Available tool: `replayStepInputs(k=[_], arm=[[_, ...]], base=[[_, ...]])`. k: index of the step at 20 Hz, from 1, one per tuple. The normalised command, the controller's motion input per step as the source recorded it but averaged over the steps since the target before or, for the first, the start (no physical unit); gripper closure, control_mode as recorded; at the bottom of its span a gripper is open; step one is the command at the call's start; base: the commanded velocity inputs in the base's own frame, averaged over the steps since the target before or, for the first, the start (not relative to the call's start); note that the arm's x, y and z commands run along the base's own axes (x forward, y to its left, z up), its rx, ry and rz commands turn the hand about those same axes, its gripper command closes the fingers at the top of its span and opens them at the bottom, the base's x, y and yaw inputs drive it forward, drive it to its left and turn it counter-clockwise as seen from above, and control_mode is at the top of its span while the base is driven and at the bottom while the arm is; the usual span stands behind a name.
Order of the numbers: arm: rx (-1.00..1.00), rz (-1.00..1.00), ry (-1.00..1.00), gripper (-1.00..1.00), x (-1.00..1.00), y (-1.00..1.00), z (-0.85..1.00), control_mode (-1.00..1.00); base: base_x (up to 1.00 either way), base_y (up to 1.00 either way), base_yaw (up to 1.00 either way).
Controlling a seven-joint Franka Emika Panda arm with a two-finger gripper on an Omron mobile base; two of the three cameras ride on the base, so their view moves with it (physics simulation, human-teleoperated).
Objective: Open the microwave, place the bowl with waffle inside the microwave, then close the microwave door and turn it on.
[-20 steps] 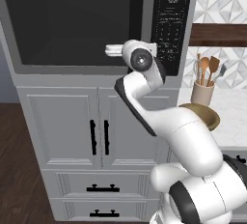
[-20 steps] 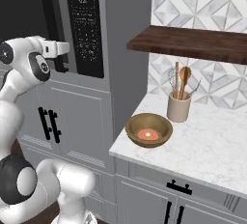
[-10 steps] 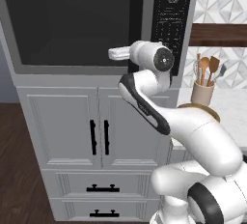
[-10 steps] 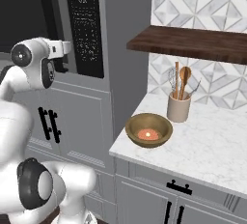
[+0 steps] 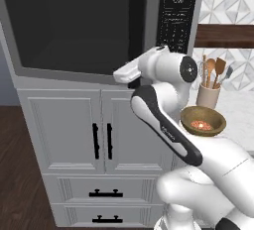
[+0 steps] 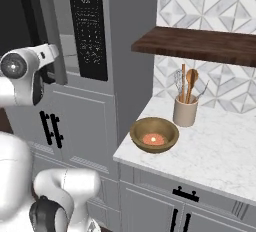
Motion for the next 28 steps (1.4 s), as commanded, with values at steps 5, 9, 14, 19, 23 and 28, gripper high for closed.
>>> replayStepInputs(k=[5,9,14,19,23,28], arm=[[-0.29,0.14,0.00,1.00,-1.00,1.00,-0.43,-1.00],[-0.31,0.05,0.00,1.00,-0.99,1.00,-0.48,-1.00],[-0.35,0.00,0.00,1.00,-0.68,1.00,-0.60,-1.00],[-0.36,0.00,0.00,1.00,-0.36,1.00,-0.60,-1.00],[-0.27,0.07,0.00,1.00,-0.62,0.96,-0.39,-1.00],[-0.19,0.16,0.00,-1.00,-1.00,0.15,-0.23,-1.00]], base=[[0.00,0.00,0.00],[0.00,0.00,0.00],[0.00,0.00,0.00],[0.00,0.00,0.00],[0.00,0.00,0.00],[0.00,0.00,0.00]])
